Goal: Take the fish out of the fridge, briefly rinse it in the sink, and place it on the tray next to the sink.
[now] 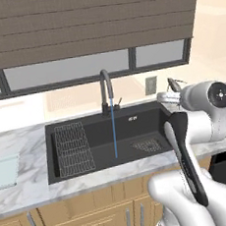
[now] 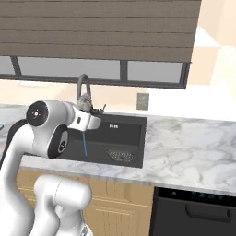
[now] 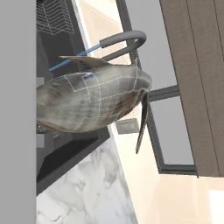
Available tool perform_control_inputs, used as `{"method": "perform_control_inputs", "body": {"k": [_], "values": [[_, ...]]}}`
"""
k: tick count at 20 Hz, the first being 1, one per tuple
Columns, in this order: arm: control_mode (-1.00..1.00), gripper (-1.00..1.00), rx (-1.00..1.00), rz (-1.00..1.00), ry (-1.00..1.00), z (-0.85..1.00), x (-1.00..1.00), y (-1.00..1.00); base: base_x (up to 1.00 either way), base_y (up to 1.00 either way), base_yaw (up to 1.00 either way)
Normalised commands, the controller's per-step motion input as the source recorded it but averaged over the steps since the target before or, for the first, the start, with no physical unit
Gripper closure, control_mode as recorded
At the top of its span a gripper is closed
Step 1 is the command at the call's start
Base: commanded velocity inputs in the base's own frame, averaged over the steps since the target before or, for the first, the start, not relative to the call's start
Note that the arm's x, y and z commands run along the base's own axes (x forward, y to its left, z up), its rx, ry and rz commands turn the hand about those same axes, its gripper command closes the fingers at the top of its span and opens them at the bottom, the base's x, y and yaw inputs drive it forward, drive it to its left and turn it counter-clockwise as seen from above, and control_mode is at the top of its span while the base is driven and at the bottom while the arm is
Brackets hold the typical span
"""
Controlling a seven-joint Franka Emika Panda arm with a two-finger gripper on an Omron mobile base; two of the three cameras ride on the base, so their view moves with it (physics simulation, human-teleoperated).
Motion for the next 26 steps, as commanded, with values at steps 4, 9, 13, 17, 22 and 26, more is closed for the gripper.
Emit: {"method": "perform_control_inputs", "body": {"k": [4, 9, 13, 17, 22, 26], "values": [[-1.00, 1.00, 0.11, 0.11, 0.68, -0.08, 0.34, -0.32, 0.00, 0.00, 0.00], [-1.00, 1.00, 0.22, 0.18, 0.77, -0.10, 0.36, -0.39, 0.00, 0.00, 0.00], [-1.00, 1.00, 0.21, 0.19, 0.62, -0.08, 0.31, -0.28, 0.00, 0.00, 0.00], [-1.00, 1.00, 0.26, 0.22, 0.44, -0.23, 0.28, -0.13, 0.00, 0.00, 0.00], [-1.00, 1.00, 0.23, 0.33, 0.48, -0.44, 0.13, -0.02, 0.00, 0.00, 0.00], [-1.00, 1.00, 0.20, 0.32, 0.40, -0.53, 0.19, 0.04, 0.00, 0.00, 0.00]]}}
